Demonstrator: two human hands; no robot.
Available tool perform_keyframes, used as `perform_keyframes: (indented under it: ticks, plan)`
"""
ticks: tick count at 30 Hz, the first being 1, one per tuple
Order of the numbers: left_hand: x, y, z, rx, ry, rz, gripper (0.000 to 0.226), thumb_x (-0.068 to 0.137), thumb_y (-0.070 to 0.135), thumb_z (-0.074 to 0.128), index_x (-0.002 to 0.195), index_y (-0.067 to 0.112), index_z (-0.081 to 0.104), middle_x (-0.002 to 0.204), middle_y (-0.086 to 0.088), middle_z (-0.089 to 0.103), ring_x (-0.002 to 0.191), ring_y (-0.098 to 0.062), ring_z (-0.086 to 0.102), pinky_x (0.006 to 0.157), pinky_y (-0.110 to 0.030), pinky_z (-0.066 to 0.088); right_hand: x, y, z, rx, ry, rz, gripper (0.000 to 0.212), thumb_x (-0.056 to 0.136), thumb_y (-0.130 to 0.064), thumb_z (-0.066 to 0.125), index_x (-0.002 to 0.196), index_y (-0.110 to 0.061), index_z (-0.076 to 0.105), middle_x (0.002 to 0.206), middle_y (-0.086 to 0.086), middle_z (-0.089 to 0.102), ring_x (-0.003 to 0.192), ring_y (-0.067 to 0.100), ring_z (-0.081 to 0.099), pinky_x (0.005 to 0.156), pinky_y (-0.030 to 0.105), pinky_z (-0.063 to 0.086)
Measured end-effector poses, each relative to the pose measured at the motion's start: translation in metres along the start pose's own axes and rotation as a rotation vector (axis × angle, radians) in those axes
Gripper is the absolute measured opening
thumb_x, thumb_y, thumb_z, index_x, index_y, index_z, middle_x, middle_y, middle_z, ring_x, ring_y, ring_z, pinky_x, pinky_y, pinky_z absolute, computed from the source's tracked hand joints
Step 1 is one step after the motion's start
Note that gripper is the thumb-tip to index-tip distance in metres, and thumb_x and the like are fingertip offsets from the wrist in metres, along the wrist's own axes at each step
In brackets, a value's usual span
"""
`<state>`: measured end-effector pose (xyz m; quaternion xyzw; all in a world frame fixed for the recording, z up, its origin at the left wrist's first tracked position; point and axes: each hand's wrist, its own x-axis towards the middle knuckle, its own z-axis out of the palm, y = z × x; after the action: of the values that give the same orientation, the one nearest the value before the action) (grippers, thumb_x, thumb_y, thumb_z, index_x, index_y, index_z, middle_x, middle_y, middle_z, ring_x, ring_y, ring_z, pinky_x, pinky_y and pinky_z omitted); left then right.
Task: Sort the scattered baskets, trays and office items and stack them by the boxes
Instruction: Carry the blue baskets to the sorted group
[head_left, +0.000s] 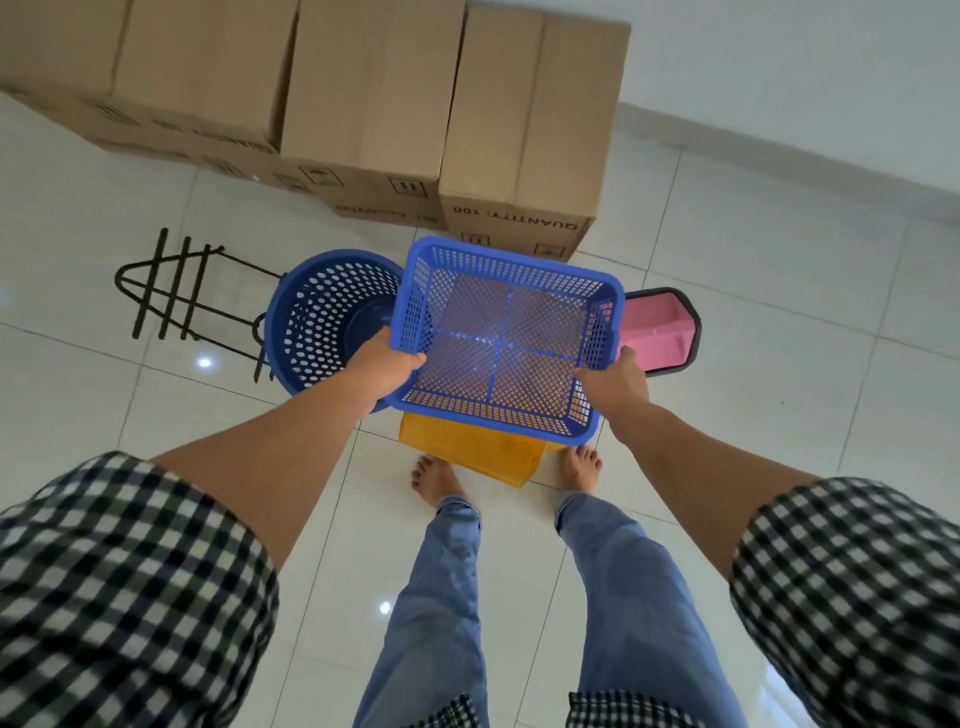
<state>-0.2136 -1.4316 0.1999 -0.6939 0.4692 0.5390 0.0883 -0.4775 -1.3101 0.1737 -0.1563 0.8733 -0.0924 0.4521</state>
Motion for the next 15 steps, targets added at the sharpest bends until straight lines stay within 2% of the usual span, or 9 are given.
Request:
perform_keyframes:
  ticks: [1, 3, 5, 7, 11, 15]
  plan:
    - [-0.009, 0.000, -0.001, 0.011, 0.016, -0.005, 0.064, 0.098, 0.026, 0.065, 0.153, 0.015, 0.035, 0.151, -0.006, 0.046, 0.134, -0.030, 0.047, 0.099, -0.035, 0.038, -0.009, -0.003, -0.004, -0.031, -0.006, -0.028, 0.070, 0.088, -0.028, 0.069, 0.145, -0.005, 0.036, 0.139, 0.023, 0.050, 0.124, 0.040, 0.054, 0.105, 0.049, 0.045]
    - [-0.030, -0.002, -0.006, 0.017, 0.047, -0.026, 0.079, 0.097, 0.029, 0.065, 0.160, 0.014, 0.019, 0.160, -0.006, 0.033, 0.142, -0.030, 0.038, 0.108, -0.038, 0.035, -0.026, -0.011, -0.012, -0.092, -0.012, -0.102, 0.072, 0.088, -0.028, 0.069, 0.148, -0.008, 0.034, 0.141, 0.022, 0.049, 0.126, 0.040, 0.052, 0.106, 0.049, 0.044]
    - [-0.053, -0.002, -0.013, 0.030, 0.088, -0.031, 0.084, 0.097, 0.032, 0.064, 0.161, 0.015, 0.012, 0.164, -0.006, 0.026, 0.146, -0.031, 0.033, 0.116, -0.042, 0.032, -0.043, -0.024, -0.019, -0.157, -0.022, -0.198, 0.078, 0.089, -0.032, 0.069, 0.153, -0.011, 0.030, 0.147, 0.019, 0.043, 0.133, 0.039, 0.047, 0.109, 0.050, 0.041]
    - [-0.078, -0.003, -0.021, 0.051, 0.142, -0.030, 0.084, 0.097, 0.034, 0.064, 0.161, 0.016, 0.013, 0.163, -0.008, 0.028, 0.144, -0.032, 0.036, 0.115, -0.042, 0.035, -0.061, -0.038, -0.023, -0.236, -0.035, -0.312, 0.081, 0.089, -0.033, 0.068, 0.155, -0.012, 0.027, 0.152, 0.018, 0.039, 0.139, 0.038, 0.041, 0.112, 0.051, 0.038]
    - [-0.135, -0.005, -0.040, 0.081, 0.304, -0.027, 0.077, 0.097, 0.034, 0.061, 0.159, 0.016, 0.020, 0.155, -0.014, 0.040, 0.133, -0.034, 0.046, 0.096, -0.036, 0.042, -0.101, -0.067, -0.021, -0.395, -0.099, -0.497, 0.082, 0.091, -0.038, 0.066, 0.157, -0.015, 0.023, 0.160, 0.013, 0.028, 0.147, 0.034, 0.029, 0.117, 0.054, 0.029]
    - [-0.193, -0.019, -0.044, 0.010, 0.445, -0.020, 0.065, 0.095, 0.031, 0.062, 0.152, 0.015, 0.033, 0.147, -0.015, 0.049, 0.129, -0.036, 0.051, 0.096, -0.038, 0.044, -0.142, -0.093, -0.018, -0.577, -0.197, -0.704, 0.086, 0.097, -0.047, 0.059, 0.161, -0.018, 0.010, 0.167, 0.011, 0.015, 0.152, 0.034, 0.018, 0.120, 0.059, 0.021]
